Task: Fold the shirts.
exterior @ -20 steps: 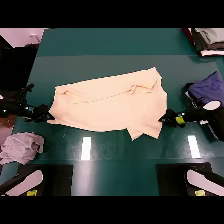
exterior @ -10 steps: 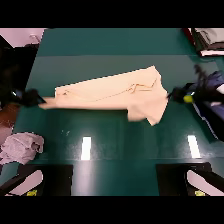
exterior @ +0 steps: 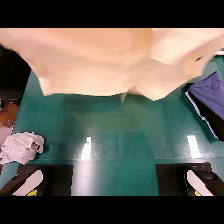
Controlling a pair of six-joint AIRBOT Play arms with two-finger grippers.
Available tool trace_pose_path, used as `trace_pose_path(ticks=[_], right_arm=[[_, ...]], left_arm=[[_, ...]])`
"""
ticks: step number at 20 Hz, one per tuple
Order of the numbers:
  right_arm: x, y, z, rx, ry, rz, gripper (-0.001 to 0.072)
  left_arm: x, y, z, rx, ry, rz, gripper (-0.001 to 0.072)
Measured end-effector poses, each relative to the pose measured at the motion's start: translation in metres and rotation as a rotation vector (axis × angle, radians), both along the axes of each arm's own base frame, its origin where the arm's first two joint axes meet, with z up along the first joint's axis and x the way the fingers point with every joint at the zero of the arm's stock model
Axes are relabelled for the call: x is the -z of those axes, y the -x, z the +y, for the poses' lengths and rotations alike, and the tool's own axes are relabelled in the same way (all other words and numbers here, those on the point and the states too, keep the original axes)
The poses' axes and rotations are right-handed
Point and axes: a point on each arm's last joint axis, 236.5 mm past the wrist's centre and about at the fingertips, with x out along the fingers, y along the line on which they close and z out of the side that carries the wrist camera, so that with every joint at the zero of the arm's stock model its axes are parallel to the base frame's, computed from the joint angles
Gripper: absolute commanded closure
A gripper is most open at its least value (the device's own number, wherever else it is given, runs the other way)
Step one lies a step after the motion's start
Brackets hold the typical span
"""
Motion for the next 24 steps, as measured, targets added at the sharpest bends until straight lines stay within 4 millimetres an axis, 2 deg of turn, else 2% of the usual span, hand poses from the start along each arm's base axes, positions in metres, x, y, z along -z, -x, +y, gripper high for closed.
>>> trace_pose_path(ticks=[2, 5, 7, 9, 10, 11, 13, 15, 17, 20, 22, 24], right_arm=[[-0.041, 0.042, 0.001, 0.032, 0.062, -0.112, 0.0698], [-0.071, 0.088, -0.008, 0.117, 0.130, -0.180, 0.0699], [-0.072, 0.104, -0.018, 0.175, 0.163, -0.159, 0.0699], [-0.053, 0.098, -0.032, 0.222, 0.188, -0.060, 0.0699], [-0.034, 0.087, -0.039, 0.235, 0.197, 0.020, 0.0699], [-0.011, 0.072, -0.045, 0.238, 0.203, 0.118, 0.0699], [0.050, 0.039, -0.056, 0.228, 0.213, 0.349, 0.0699], [0.120, 0.005, -0.064, 0.200, 0.214, 0.601, 0.0699], [0.181, -0.019, -0.070, 0.174, 0.208, 0.805, 0.0699], [0.269, -0.050, -0.072, 0.125, 0.193, 1.063, 0.0699], [0.316, -0.070, -0.068, 0.099, 0.188, 1.154, 0.0699], [0.353, -0.093, -0.061, 0.084, 0.186, 1.188, 0.0699]], left_arm=[[-0.041, 0.043, -0.016, 0.006, -0.018, -0.137, 0.0682], [-0.074, 0.099, -0.040, 0.033, -0.034, -0.272, 0.0683], [-0.083, 0.121, -0.052, 0.058, -0.038, -0.314, 0.0683], [-0.076, 0.119, -0.052, 0.060, -0.033, -0.287, 0.0683], [-0.066, 0.111, -0.049, 0.058, -0.023, -0.248, 0.0683], [-0.049, 0.096, -0.043, 0.053, -0.010, -0.181, 0.0683], [0.003, 0.057, -0.027, 0.040, 0.027, 0.003, 0.0683], [0.074, 0.019, -0.014, 0.039, 0.082, 0.225, 0.0682], [0.152, -0.008, -0.003, 0.032, 0.144, 0.432, 0.0682], [0.263, -0.033, 0.012, -0.010, 0.223, 0.643, 0.0682], [0.316, -0.048, 0.023, -0.051, 0.252, 0.694, 0.0682], [0.356, -0.062, 0.033, -0.088, 0.267, 0.734, 0.0682]])
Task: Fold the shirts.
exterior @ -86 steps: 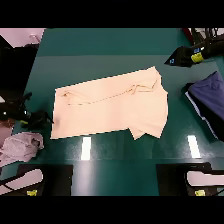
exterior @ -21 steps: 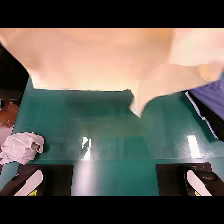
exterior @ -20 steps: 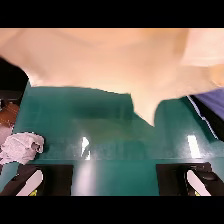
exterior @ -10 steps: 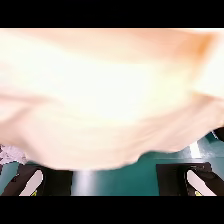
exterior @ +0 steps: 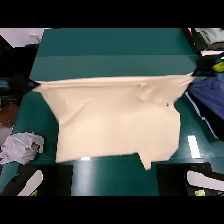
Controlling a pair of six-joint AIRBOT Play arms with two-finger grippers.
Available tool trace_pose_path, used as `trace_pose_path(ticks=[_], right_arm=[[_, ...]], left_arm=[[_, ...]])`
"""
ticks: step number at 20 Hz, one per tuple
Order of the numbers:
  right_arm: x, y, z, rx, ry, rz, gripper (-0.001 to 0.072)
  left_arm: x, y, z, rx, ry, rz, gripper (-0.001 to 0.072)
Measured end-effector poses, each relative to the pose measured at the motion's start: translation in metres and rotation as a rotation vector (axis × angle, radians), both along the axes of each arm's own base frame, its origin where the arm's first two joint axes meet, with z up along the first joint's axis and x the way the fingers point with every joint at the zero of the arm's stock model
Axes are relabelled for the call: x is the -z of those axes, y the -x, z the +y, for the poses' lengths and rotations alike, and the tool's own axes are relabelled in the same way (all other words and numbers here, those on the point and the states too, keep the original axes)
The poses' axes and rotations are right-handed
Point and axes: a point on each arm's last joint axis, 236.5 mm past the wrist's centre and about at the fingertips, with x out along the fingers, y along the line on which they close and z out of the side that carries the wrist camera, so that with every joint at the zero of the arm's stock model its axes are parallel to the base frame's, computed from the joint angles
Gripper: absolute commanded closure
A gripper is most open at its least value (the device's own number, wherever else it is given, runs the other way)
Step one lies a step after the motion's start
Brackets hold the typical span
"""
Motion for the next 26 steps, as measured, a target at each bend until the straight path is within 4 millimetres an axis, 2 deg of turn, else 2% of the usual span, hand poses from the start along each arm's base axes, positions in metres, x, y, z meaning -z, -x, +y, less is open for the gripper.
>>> trace_pose_path(ticks=[3, 6, 11, 15, 18, 20, 23, 26], right_arm=[[0.039, -0.039, 0.009, 0.010, -0.006, -0.025, 0.0699], [0.056, -0.076, 0.015, 0.042, -0.013, -0.103, 0.0699], [0.063, -0.125, 0.018, 0.082, -0.014, -0.245, 0.0699], [0.067, -0.142, 0.017, 0.098, -0.014, -0.296, 0.0699], [0.067, -0.147, 0.013, 0.108, -0.013, -0.316, 0.0699], [0.071, -0.143, 0.013, 0.104, -0.012, -0.293, 0.0699], [0.085, -0.123, 0.012, 0.069, 0.028, -0.195, 0.0699], [0.108, -0.091, 0.013, 0.025, 0.083, -0.063, 0.0699]], left_arm=[[0.041, -0.028, 0.013, -0.023, 0.014, 0.051, 0.0682], [0.062, -0.067, 0.021, -0.030, 0.022, 0.059, 0.0682], [0.069, -0.143, 0.006, 0.012, -0.027, -0.025, 0.0682], [0.065, -0.183, 0.000, 0.008, -0.066, -0.098, 0.0682], [0.068, -0.192, 0.003, 0.015, -0.115, -0.113, 0.0682], [0.076, -0.188, 0.004, 0.044, -0.156, -0.091, 0.0681], [0.094, -0.170, 0.003, 0.125, -0.217, -0.010, 0.0682], [0.112, -0.148, 0.004, 0.202, -0.263, 0.083, 0.0681]])
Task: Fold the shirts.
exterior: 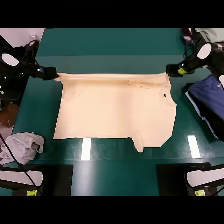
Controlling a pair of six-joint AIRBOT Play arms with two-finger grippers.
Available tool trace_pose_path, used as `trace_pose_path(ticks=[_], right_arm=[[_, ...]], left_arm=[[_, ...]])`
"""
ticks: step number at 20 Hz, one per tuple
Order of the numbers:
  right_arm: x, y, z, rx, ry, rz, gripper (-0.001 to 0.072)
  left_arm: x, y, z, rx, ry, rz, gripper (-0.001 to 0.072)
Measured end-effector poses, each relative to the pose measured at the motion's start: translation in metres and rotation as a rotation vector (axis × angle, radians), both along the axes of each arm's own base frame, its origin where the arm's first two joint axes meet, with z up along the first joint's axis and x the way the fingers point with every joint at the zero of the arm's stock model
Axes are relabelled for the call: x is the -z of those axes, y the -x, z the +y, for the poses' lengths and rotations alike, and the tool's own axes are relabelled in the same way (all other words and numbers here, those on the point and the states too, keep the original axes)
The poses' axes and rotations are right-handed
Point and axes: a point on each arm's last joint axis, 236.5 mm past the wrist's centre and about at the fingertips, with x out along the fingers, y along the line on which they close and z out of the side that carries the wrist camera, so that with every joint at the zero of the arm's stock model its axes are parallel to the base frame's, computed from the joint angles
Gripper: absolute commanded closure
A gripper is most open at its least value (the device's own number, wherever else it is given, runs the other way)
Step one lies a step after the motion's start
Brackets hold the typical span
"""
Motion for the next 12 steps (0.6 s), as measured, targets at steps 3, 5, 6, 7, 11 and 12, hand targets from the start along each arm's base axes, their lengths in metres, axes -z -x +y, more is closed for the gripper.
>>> trace_pose_path(ticks=[3, 5, 6, 7, 11, 12], right_arm=[[0.026, 0.030, 0.001, -0.013, 0.027, 0.104, 0.0698], [0.039, 0.045, 0.001, -0.002, 0.029, 0.142, 0.0695], [0.045, 0.051, 0.001, 0.002, 0.029, 0.155, 0.0694], [0.050, 0.056, 0.001, 0.005, 0.028, 0.164, 0.0693], [0.065, 0.074, 0.008, 0.015, -0.004, 0.210, 0.0399], [0.067, 0.076, 0.011, 0.021, -0.023, 0.219, 0.0389]], left_arm=[[0.019, 0.022, 0.003, 0.046, -0.041, 0.094, 0.0682], [0.032, 0.034, 0.005, 0.060, -0.057, 0.143, 0.0681], [0.038, 0.039, 0.005, 0.064, -0.061, 0.162, 0.0681], [0.044, 0.044, 0.006, 0.066, -0.064, 0.180, 0.0681], [0.062, 0.059, 0.007, 0.065, -0.070, 0.237, 0.0468], [0.064, 0.062, 0.009, 0.060, -0.073, 0.251, 0.0216]])
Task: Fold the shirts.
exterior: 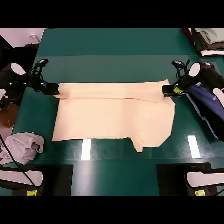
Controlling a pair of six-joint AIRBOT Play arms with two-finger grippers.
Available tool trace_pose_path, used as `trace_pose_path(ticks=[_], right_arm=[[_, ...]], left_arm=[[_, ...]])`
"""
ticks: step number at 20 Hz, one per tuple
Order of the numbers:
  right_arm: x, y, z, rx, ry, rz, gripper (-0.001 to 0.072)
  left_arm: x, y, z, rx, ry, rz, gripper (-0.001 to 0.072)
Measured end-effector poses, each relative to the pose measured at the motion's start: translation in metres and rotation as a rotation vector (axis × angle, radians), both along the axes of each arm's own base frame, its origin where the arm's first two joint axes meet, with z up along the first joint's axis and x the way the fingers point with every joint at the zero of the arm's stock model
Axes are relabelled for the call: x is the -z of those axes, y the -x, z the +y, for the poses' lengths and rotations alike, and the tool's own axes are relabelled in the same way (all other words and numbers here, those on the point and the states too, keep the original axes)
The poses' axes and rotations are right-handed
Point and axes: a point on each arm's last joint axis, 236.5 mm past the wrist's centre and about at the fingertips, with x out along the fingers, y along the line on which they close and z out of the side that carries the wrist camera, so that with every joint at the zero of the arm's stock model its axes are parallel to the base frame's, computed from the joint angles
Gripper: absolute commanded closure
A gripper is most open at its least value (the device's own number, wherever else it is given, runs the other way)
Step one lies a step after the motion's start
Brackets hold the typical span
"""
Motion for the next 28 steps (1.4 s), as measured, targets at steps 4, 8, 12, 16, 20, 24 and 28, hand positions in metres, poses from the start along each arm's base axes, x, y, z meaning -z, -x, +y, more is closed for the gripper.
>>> trace_pose_path(ticks=[4, 8, 12, 16, 20, 24, 28], right_arm=[[-0.007, 0.008, 0.014, 0.012, -0.060, 0.010, 0.0389], [-0.039, 0.018, 0.010, 0.013, -0.083, -0.025, 0.0389], [-0.079, 0.024, -0.005, 0.037, -0.083, -0.108, 0.0389], [-0.106, 0.025, -0.014, 0.053, -0.080, -0.182, 0.0389], [-0.114, 0.026, -0.017, 0.059, -0.078, -0.206, 0.0389], [-0.116, 0.027, -0.018, 0.060, -0.077, -0.211, 0.0389], [-0.116, 0.029, -0.017, 0.057, -0.078, -0.201, 0.0390]], left_arm=[[0.002, 0.018, -0.006, 0.006, 0.024, 0.072, 0.0175], [-0.011, 0.050, 0.000, 0.005, 0.050, 0.179, 0.0174], [-0.026, 0.093, 0.017, -0.054, 0.072, 0.245, 0.0175], [-0.013, 0.160, 0.020, -0.129, 0.108, 0.347, 0.0175], [0.018, 0.212, 0.007, -0.186, 0.142, 0.453, 0.0175], [0.038, 0.240, -0.002, -0.219, 0.164, 0.516, 0.0175], [0.044, 0.246, -0.006, -0.237, 0.176, 0.527, 0.0470]])
